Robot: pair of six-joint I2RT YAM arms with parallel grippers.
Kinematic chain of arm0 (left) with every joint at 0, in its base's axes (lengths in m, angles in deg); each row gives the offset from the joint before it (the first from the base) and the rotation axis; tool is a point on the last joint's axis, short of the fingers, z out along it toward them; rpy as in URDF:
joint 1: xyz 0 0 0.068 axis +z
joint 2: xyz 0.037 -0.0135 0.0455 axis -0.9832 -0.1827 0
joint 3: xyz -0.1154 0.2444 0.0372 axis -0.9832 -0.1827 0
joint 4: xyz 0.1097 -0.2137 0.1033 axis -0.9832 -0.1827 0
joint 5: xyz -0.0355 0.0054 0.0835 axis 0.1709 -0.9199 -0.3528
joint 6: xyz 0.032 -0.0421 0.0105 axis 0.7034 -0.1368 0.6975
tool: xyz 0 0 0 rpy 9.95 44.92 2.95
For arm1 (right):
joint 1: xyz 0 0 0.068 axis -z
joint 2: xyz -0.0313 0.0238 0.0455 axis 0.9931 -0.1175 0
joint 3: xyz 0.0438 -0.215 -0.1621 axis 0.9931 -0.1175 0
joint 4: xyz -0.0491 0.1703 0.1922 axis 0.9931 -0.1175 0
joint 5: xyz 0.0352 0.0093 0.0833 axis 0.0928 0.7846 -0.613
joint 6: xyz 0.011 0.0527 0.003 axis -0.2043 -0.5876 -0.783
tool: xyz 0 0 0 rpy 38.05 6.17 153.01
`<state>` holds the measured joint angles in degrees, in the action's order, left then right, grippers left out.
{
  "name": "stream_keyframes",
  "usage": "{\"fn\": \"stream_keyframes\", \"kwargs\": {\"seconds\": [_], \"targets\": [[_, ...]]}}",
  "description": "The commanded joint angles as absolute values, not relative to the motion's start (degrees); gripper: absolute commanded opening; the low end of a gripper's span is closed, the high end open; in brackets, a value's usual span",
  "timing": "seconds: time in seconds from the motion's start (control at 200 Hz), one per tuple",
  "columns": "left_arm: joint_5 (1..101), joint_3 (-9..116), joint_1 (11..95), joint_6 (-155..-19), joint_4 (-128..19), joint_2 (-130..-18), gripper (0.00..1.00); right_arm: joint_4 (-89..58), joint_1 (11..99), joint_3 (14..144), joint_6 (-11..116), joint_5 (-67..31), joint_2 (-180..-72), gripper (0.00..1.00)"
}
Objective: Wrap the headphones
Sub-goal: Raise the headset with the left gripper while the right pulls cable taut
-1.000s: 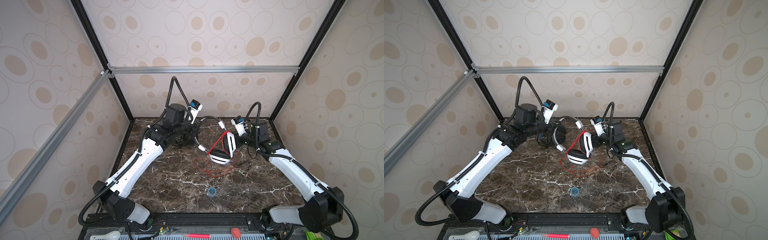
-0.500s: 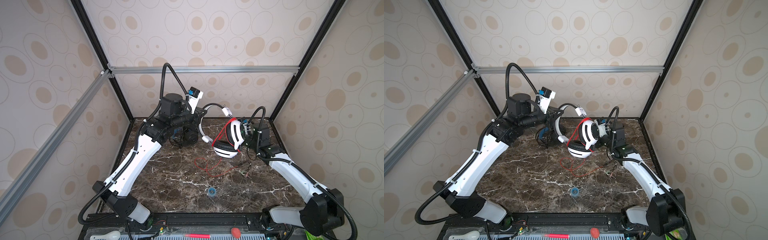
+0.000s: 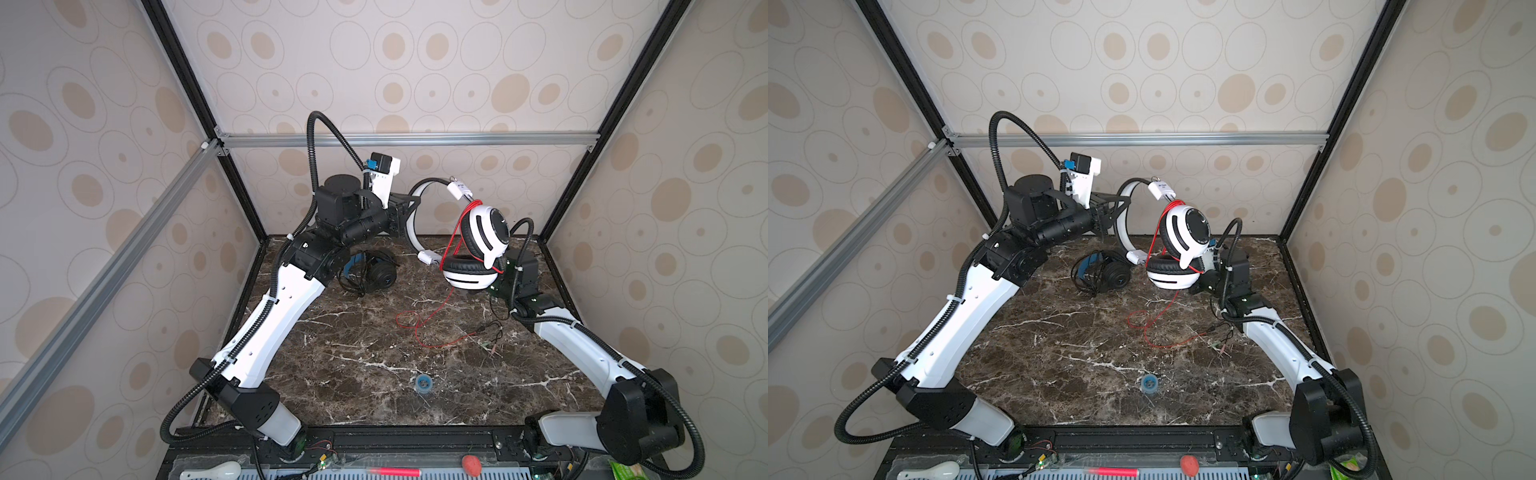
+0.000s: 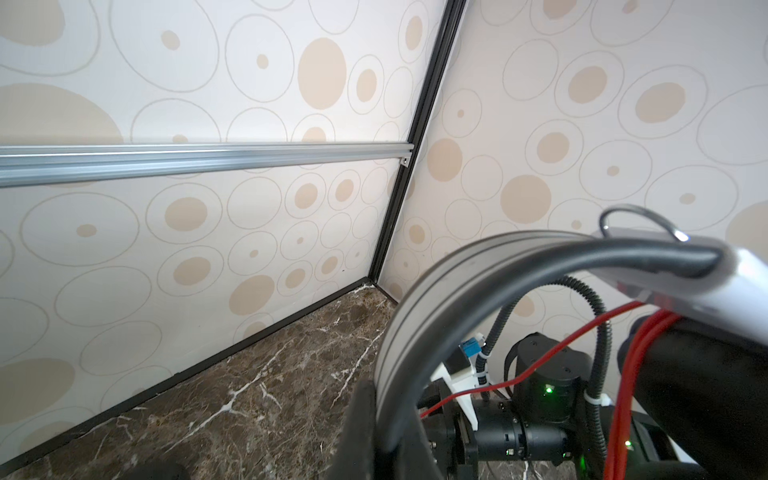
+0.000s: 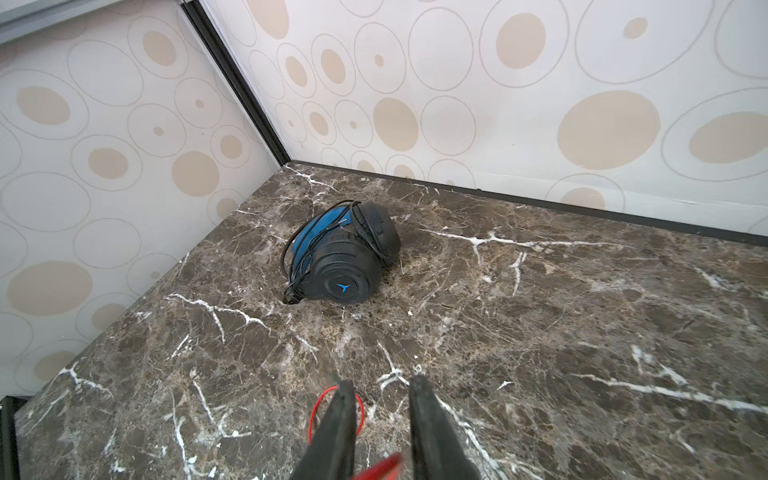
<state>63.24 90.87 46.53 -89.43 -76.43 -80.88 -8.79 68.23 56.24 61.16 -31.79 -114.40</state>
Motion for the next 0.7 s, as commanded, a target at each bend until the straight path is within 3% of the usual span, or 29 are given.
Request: {"fn": "stream_keyframes", "kwargs": {"seconds": [0.0, 0.295, 0.49, 0.695], "targets": [[63.2, 91.2, 46.6, -94.9, -66.8, -77.7, 0.00, -4.3, 68.4, 55.3, 57.8, -35.1, -116.9, 0.25], [62.6, 90.5, 46.8, -97.0, -63.5, -77.6, 0.00, 2.4, 68.3, 53.7, 52.5, -38.9, -123.2, 0.27], [60.3, 87.7, 47.3, -99.7, -59.0, -76.9, 0.00, 3.0, 68.2, 52.3, 52.8, -39.5, -124.9, 0.09], [53.9, 87.6, 48.1, -104.7, -55.1, -78.1, 0.00, -0.1, 67.8, 50.5, 53.9, -36.9, -122.9, 0.00]]}}
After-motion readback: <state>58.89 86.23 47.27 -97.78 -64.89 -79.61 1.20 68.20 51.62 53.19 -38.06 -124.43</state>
